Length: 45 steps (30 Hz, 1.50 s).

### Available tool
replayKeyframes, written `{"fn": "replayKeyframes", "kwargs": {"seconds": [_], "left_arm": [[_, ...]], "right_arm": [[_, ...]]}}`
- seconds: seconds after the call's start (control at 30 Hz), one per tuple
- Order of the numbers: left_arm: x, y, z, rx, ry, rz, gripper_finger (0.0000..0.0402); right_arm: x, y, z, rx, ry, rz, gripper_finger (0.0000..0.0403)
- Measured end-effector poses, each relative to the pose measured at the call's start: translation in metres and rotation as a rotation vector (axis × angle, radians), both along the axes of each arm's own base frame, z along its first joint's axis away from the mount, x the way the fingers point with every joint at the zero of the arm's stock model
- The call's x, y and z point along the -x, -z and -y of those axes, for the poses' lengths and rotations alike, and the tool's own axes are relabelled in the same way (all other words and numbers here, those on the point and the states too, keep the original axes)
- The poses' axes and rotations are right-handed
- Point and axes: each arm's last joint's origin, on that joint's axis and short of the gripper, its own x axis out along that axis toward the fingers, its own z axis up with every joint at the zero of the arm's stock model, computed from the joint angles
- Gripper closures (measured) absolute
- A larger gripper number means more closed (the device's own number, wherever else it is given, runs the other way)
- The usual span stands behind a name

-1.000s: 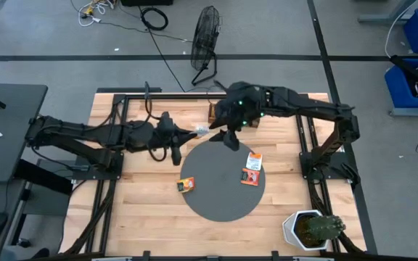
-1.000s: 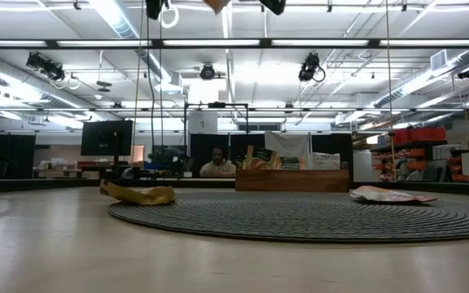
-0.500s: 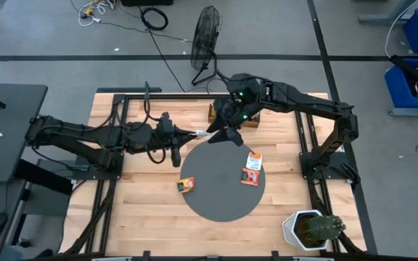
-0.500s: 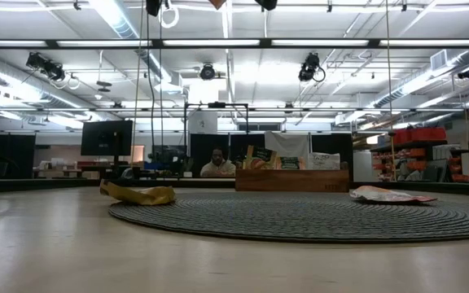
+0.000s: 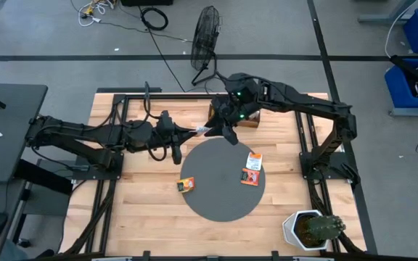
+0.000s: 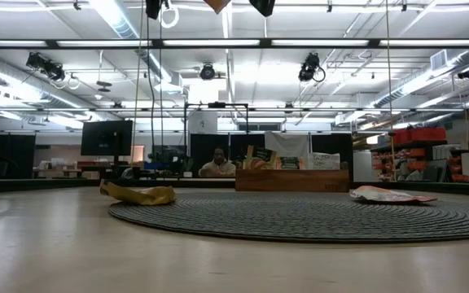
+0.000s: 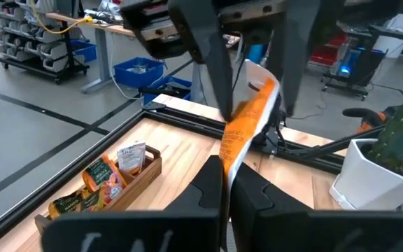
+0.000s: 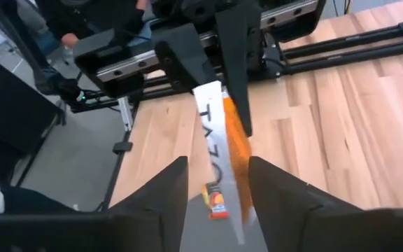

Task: Pick & Place Tea
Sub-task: Put the white tea bag into the right section of the wooden organizer

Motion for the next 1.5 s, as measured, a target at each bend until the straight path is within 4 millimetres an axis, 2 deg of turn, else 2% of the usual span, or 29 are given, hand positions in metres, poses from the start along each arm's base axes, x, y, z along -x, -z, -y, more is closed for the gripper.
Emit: {"fn": "replayKeyframes", "kwargs": {"seconds": [0.17, 0.4, 0.53, 0.67, 0.83, 1.03, 1.27, 1.5], "left_arm": [[0.0, 0.0, 0.0, 0.0, 0.0, 0.0, 0.0395], [0.0, 0.001, 0.0, -0.001, 0.001, -0.015, 0.0392], [0.001, 0.003, 0.0, 0.031, -0.005, -0.027, 0.0391], [0.001, 0.008, 0.0, 0.058, -0.015, -0.064, 0.0369], [0.004, 0.015, 0.0, 0.096, -0.025, -0.122, 0.0344], [0.004, 0.017, 0.0, 0.126, -0.037, -0.134, 0.0339], [0.004, 0.017, 0.0, 0.133, -0.037, -0.131, 0.0338], [0.004, 0.017, 0.001, 0.15, -0.039, -0.125, 0.0337]], "right_arm": [[-0.003, 0.002, 0.001, 0.02, 0.001, 0.0, 0.0278], [-0.002, 0.002, 0.006, 0.047, 0.021, 0.003, 0.0391], [-0.001, 0.004, 0.007, 0.075, 0.052, -0.011, 0.0396], [0.004, 0.009, 0.013, 0.139, 0.122, -0.088, 0.04], [0.024, 0.011, 0.034, 0.188, 0.224, -0.212, 0.0401], [0.045, 0.021, 0.063, 0.276, 0.324, -0.392, 0.0402], [0.063, 0.056, 0.094, 0.258, 0.441, -0.574, 0.0402], [0.083, 0.105, 0.117, 0.259, 0.509, -0.76, 0.0403]]}}
